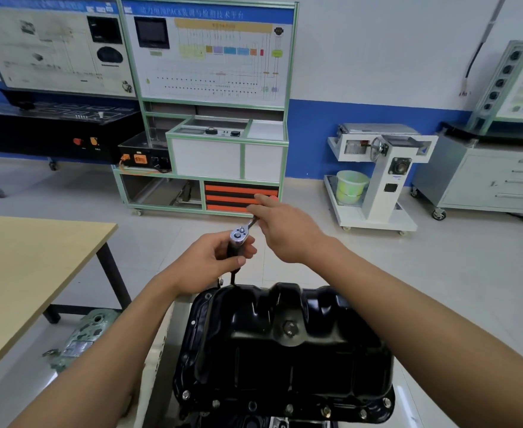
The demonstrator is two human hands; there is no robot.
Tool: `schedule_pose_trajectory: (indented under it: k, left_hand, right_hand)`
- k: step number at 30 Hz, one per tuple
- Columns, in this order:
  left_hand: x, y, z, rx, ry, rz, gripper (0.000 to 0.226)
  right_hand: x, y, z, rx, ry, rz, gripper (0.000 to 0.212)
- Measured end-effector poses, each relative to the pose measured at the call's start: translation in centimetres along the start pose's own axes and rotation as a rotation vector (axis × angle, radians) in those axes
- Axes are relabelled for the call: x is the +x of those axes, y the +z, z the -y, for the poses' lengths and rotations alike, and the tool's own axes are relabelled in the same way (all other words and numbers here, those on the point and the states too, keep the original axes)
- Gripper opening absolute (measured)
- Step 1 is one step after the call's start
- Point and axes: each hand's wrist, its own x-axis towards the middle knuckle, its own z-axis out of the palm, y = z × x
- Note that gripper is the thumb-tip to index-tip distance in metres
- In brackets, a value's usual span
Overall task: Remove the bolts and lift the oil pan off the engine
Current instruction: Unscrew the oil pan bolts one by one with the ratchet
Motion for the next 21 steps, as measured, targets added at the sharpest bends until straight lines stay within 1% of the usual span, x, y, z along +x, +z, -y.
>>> schedule_pose_trajectory:
  k: [4, 7, 11, 14, 16, 18, 21]
  left_hand:
    - [0.5, -0.2, 0.3, 0.001, 0.026, -0.088, 0.026]
    - [0.7, -0.1, 0.6, 0.02, 0.048, -0.178, 0.023]
    - [0.8, 0.3, 0.8, 0.049, 0.079, -0.29, 0.019]
    - [1.0, 0.6, 0.6, 0.112, 0.099, -0.351, 0.017]
    - [1.3, 0.8, 0.6, 0.148, 0.111, -0.382, 0.013]
    - [1.5, 1.1, 0.7, 0.155, 0.106, -0.411, 0.009]
    - [1.6, 1.3, 0.7, 0.141, 0.098, -0.424, 0.01]
  right_hand:
    - [-0.8, -0.5, -0.5, -0.019, 0.032, -0.128, 0.026]
    - [-1.9, -1.5, -0.7, -0.08, 0.067, -0.155, 0.023]
    - [-3.6, -3.2, 0.2, -0.079, 0.091, -0.052, 0.033]
    - [-5.1, -4.1, 1.6, 0.044, 0.085, 0.073, 0.033]
    - [-5.8, -4.1, 2.7, 0.09, 0.063, 0.127, 0.032]
    - [-6.3, -3.8, 3.7, 0.126, 0.045, 0.142, 0.031]
    - [-6.4, -3.7, 4.4, 0.141, 0.047, 0.142, 0.032]
